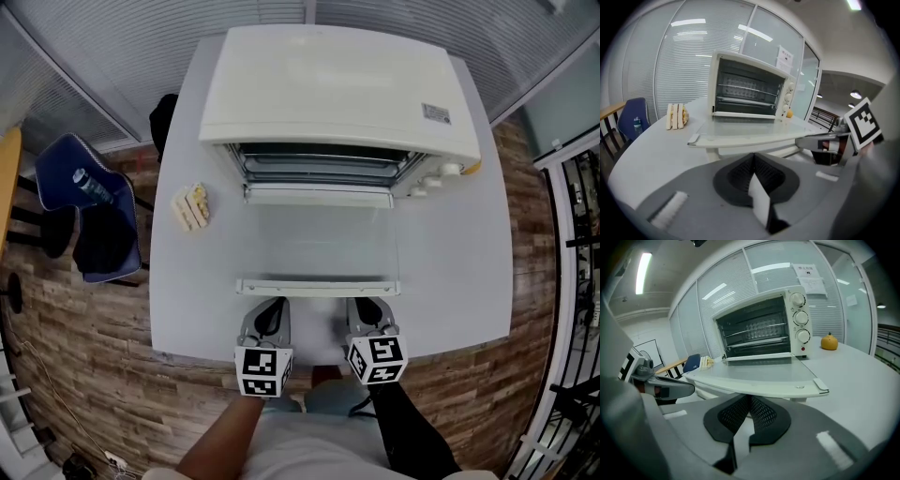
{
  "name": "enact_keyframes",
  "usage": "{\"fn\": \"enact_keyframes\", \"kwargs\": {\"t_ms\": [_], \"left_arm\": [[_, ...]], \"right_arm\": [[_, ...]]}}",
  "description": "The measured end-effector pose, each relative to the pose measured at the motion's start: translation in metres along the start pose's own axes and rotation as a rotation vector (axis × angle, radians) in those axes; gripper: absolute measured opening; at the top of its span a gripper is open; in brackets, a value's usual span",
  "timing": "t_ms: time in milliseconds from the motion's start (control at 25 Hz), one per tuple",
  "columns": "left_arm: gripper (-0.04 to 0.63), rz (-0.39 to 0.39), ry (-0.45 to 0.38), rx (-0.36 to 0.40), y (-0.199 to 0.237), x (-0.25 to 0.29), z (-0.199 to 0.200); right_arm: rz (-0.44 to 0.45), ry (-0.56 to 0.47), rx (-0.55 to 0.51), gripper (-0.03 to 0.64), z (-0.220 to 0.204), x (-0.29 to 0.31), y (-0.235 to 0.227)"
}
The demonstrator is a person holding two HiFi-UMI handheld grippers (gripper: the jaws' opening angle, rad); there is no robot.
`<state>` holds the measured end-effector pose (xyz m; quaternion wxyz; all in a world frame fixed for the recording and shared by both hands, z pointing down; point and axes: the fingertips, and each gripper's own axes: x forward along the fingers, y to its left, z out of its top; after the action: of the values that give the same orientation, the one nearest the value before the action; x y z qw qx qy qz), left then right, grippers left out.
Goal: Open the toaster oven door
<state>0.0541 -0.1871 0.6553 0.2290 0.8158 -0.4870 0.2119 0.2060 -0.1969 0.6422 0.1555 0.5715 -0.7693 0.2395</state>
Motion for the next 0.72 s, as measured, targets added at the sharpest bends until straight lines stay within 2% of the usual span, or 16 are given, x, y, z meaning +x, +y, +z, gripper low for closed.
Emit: {"fn": "enact_keyframes", "kwargs": {"t_ms": [480, 600, 720], "left_arm": [[0.057, 0.009, -0.011, -0.012, -0.002, 0.003, 0.008], [0.057, 0.020, -0.008, -0.010, -0.006, 0.006, 0.008], [0.057, 0.034, 0.026, 0.003, -0.008, 0.013, 0.001]], "right_arm": [[0.004, 0.022, 0.020, 0.002, -0.004, 0.002, 0.001], [0.020, 0.023, -0.001, 0.002, -0.002, 0.000, 0.002], [0.006, 0.078, -0.044, 0.002, -0.014, -0.004, -0.002]]}}
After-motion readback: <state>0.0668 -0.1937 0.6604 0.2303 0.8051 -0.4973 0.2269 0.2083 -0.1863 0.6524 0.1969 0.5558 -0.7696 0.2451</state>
